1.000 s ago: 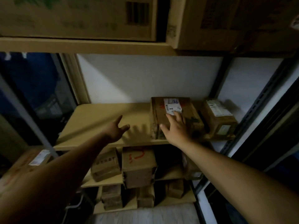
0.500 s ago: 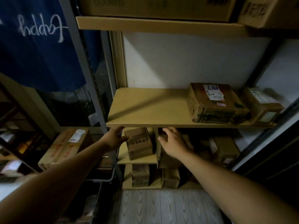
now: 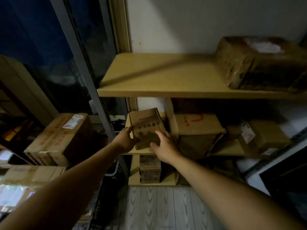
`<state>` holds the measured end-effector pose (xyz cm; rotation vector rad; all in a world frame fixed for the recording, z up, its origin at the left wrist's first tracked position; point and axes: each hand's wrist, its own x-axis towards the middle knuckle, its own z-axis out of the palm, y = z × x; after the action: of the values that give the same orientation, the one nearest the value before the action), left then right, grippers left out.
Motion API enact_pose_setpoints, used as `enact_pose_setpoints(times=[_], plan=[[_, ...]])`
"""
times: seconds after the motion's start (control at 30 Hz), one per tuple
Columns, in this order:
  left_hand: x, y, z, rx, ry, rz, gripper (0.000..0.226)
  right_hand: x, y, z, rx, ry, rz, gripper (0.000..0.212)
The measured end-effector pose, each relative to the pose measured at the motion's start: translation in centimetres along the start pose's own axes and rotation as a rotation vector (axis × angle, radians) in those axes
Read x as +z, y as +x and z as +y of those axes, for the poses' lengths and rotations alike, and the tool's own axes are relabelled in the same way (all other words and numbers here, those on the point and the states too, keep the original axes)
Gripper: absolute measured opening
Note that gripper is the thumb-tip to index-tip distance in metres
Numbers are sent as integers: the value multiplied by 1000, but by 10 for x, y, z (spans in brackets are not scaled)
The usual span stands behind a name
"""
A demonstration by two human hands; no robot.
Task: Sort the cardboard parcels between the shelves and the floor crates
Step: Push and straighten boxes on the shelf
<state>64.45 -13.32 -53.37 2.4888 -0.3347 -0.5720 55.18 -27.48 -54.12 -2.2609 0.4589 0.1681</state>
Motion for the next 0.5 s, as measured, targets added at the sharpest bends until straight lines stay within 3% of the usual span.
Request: enact_pose_setpoints(times=[0.13, 0.3, 0.5], plan=[[33, 35, -27, 66, -119, 95, 68, 35, 34, 22, -29, -60, 158, 63], [64, 65, -42, 117, -455, 121, 44, 58, 84, 37, 40, -251, 277, 60], [84, 78, -63, 55, -553, 73, 38, 78, 108, 55, 87, -114, 321, 59]])
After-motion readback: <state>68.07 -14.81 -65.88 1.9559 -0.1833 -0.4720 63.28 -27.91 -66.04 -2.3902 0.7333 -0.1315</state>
